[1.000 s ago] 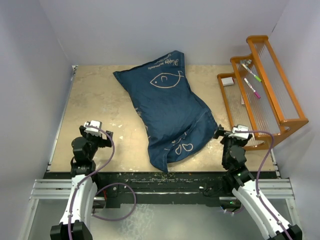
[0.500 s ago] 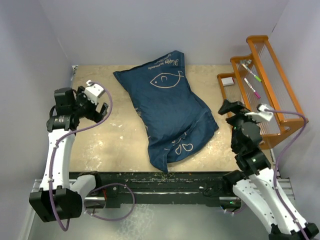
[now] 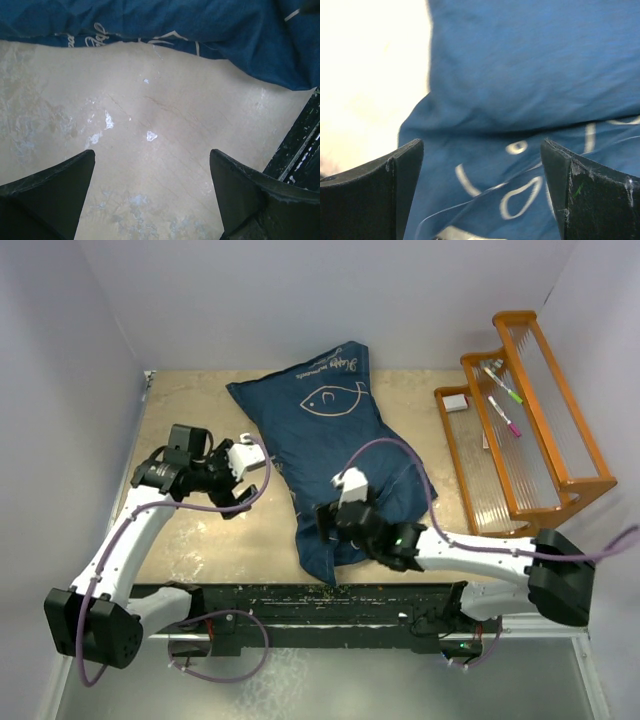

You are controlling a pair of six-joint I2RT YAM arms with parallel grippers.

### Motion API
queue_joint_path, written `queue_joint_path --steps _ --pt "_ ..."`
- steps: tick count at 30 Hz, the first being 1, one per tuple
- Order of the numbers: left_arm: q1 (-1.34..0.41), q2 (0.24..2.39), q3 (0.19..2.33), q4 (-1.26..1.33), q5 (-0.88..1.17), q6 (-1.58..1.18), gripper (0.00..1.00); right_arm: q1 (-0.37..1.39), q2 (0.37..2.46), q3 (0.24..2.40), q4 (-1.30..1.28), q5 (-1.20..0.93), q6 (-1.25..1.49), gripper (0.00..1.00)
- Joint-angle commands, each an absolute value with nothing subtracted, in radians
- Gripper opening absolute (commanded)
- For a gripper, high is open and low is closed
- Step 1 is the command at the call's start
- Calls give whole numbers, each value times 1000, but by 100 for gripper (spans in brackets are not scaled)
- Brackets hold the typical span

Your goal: Remove the pillowcase from the pillow

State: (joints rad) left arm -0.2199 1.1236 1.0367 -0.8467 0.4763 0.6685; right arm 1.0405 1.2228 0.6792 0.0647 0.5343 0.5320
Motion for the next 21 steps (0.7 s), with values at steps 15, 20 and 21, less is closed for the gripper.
queue_joint_path --steps 15,20,21 --pt "-17 992 959 -913 578 839 99 1258 1390 757 -180 501 791 74" --pt "-17 946 963 -943 586 861 99 1198 1330 732 -304 510 837 75" --pt "-17 940 963 -949 587 867 99 1198 1329 744 -358 519 850 78"
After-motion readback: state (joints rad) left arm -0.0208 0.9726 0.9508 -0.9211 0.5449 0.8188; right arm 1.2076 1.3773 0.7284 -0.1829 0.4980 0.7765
